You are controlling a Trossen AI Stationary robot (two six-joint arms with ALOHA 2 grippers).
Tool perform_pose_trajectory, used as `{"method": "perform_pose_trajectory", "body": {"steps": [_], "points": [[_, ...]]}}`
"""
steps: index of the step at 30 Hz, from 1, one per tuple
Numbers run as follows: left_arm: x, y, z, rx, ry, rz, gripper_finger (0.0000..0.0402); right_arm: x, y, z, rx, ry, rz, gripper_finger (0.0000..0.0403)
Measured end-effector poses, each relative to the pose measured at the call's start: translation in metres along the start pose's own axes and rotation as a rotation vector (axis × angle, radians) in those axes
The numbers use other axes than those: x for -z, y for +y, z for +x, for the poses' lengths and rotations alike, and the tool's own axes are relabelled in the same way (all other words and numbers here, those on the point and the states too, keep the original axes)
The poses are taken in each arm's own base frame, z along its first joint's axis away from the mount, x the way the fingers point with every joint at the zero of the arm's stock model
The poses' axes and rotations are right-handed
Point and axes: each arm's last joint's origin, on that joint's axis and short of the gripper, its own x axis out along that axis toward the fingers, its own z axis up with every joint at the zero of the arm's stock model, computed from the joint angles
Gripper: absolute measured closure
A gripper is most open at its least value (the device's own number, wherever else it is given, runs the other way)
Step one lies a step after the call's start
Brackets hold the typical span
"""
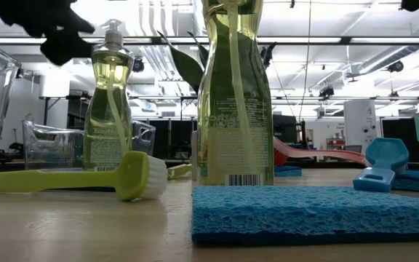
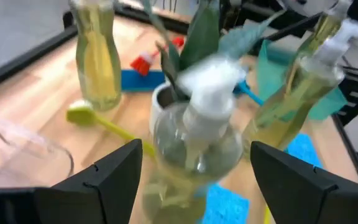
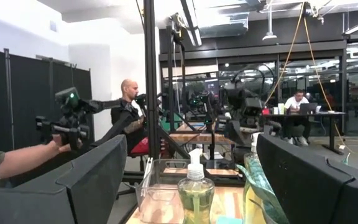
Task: Pick & Place Kitchen Sink Supplies
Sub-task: Put the yellow dish soap into the green bin
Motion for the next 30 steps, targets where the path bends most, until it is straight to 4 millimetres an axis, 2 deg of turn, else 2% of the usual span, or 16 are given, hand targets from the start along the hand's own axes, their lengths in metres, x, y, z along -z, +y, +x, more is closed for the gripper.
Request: {"method": "perform_pose_trajectory", "body": {"steps": [4,14,21,25,30], "points": [[0.018,0.004,0.008,-0.010,0.031,-0.030,0.0110,0.000,0.000,0.000,0.000,0.000,0.006,0.0051],[0.054,0.010,0.028,0.032,-0.063,-0.082,0.0110,0.000,0.000,0.000,0.000,0.000,0.004,0.0051],[0.068,0.014,0.034,0.103,-0.240,-0.085,0.0110,0.000,0.000,0.000,0.000,0.000,0.000,0.0051],[0.078,0.017,0.037,0.097,-0.252,-0.067,0.0110,0.000,0.000,0.000,0.000,-0.001,0.000,0.0051],[0.078,0.015,0.041,0.094,-0.259,-0.042,0.0110,0.000,0.000,0.000,0.001,-0.001,-0.006,0.0051]]}}
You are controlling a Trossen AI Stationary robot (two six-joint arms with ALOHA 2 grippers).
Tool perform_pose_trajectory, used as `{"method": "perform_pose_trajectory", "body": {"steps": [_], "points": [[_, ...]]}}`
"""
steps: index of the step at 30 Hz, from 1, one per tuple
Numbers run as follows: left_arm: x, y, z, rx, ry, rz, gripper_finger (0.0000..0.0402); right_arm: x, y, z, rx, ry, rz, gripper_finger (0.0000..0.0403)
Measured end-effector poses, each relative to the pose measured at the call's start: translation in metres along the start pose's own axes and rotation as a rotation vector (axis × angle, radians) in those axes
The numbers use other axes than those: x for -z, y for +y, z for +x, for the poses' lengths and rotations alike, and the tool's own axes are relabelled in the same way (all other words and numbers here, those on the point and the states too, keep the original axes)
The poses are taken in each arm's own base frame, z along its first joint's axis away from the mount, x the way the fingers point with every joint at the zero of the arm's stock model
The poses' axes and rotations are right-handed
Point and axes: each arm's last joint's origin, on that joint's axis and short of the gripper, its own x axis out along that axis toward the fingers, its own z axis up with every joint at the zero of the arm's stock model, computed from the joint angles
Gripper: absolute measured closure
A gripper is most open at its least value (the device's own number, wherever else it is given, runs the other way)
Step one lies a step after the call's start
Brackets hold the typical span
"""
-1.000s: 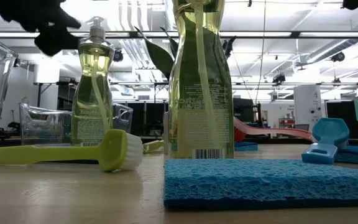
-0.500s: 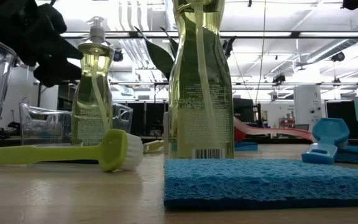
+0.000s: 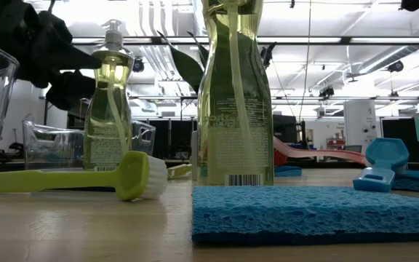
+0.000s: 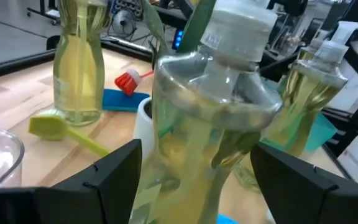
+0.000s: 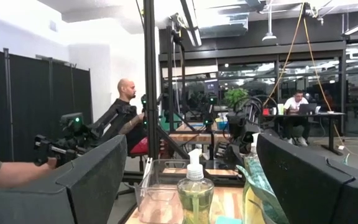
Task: Pick & Place Kitchen Sink Supplies
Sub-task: Put the yellow dish soap into the green bin
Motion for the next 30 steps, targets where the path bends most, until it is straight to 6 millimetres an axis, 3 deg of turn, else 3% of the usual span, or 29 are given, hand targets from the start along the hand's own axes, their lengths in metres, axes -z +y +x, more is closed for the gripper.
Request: {"method": "perform_pose_trajectory", "body": {"steps": [15,30], "points": [[-0.014,-0.014,0.020,-0.021,0.025,0.053,0.0110,0.000,0.000,0.000,0.000,-0.001,-0.015,0.0051],[-0.008,-0.015,0.031,-0.089,0.013,0.083,0.0110,0.000,0.000,0.000,0.000,-0.001,-0.015,0.0051]]}}
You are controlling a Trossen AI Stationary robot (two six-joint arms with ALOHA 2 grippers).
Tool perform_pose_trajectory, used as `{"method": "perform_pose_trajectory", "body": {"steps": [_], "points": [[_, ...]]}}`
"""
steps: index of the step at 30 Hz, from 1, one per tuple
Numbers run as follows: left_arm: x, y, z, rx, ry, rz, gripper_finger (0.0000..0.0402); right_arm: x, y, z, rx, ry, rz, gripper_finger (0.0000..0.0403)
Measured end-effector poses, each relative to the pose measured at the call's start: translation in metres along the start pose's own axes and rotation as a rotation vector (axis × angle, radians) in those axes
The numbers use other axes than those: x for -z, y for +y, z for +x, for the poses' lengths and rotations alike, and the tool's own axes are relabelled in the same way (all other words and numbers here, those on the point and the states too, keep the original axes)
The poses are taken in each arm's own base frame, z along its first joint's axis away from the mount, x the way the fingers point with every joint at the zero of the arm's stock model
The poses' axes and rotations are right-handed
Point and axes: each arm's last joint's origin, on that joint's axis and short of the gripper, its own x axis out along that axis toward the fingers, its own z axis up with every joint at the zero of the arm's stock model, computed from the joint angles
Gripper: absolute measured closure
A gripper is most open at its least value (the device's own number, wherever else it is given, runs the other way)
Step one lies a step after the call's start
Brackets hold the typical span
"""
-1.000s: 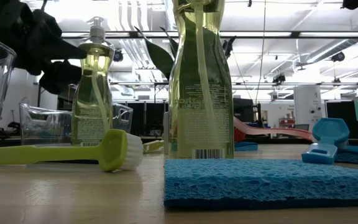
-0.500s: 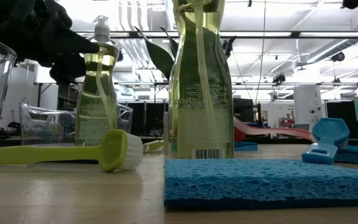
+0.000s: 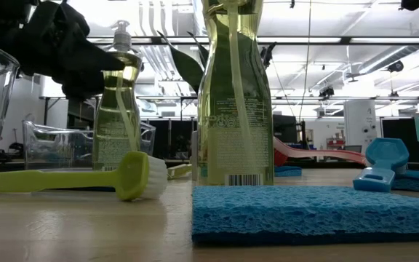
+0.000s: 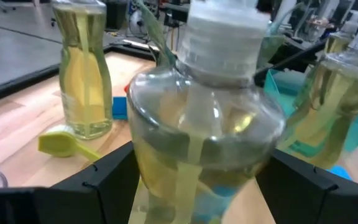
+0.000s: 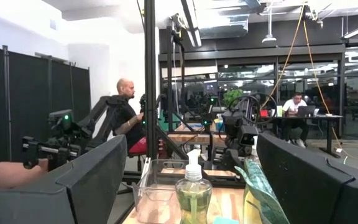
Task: Pick & Place Kitchen Sink Supplies
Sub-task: Put the yellow dish soap into the green bin
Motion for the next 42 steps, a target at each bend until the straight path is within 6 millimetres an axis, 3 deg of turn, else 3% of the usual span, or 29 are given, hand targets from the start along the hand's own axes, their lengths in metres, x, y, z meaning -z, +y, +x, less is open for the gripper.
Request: {"method": "perform_pose_trajectory", "body": {"steps": [11,19,23,34,42], "points": [[-0.003,-0.001,0.002,-0.021,-0.049,0.005,0.0113,0.000,0.000,0.000,0.001,0.000,-0.003,0.0051],[-0.005,-0.001,0.002,-0.030,-0.070,-0.006,0.0165,0.000,0.000,0.000,0.001,-0.001,-0.003,0.0051],[-0.011,-0.003,0.002,-0.024,-0.096,-0.019,0.0173,-0.001,0.000,0.000,0.001,-0.004,0.000,0.0051],[-0.062,-0.022,0.008,0.028,-0.206,-0.021,0.0173,-0.003,0.000,0.001,0.002,-0.009,0.002,0.0051],[-0.113,-0.038,0.010,0.006,-0.090,0.039,0.0172,-0.004,0.000,0.001,0.003,-0.012,0.008,0.0051]]}}
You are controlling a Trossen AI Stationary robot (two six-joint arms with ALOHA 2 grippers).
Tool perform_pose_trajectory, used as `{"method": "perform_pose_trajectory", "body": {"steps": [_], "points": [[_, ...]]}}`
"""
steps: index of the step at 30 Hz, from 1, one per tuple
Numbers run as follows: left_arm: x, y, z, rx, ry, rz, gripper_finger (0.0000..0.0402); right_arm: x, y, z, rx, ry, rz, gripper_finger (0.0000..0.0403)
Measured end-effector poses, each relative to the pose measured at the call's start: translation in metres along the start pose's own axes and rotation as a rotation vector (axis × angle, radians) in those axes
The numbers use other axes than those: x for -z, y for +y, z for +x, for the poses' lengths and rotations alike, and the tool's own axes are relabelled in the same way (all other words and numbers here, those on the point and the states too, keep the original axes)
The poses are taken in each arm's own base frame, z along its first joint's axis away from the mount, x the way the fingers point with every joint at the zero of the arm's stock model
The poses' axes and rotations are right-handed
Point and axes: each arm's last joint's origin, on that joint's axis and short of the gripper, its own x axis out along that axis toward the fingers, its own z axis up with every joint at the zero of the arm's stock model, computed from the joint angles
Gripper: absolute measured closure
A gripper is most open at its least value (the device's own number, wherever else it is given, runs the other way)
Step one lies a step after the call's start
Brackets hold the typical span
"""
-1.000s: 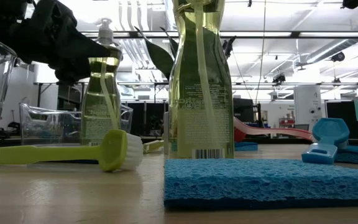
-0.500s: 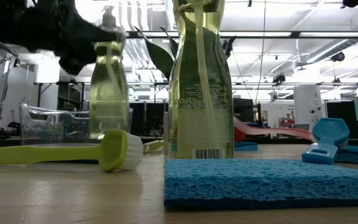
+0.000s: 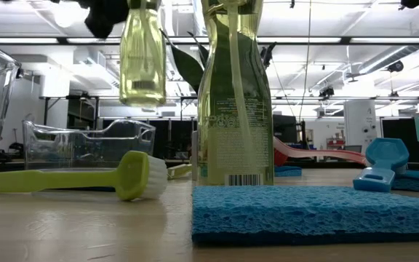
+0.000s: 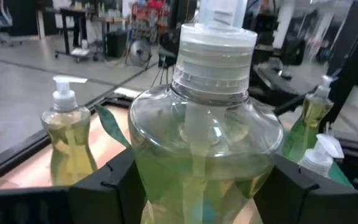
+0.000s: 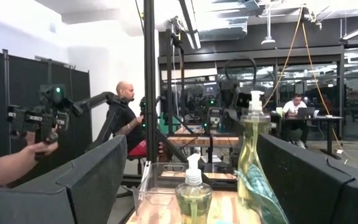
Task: Pick & Place Kitchen Sink Supplies
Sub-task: Put the yellow dish soap into the green bin
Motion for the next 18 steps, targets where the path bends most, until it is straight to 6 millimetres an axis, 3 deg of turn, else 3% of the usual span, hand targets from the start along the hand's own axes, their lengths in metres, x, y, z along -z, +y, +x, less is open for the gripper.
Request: {"method": "perform_pose_trajectory", "body": {"steps": [10,18], "points": [[-0.068,-0.010,-0.007,0.035,-0.036,-0.001,0.0172,-0.011,0.000,0.003,0.005,-0.019,-0.005,0.0051],[-0.085,-0.021,0.003,0.098,-0.056,0.030,0.0172,-0.023,-0.001,0.007,0.027,-0.044,-0.003,0.0051]]}}
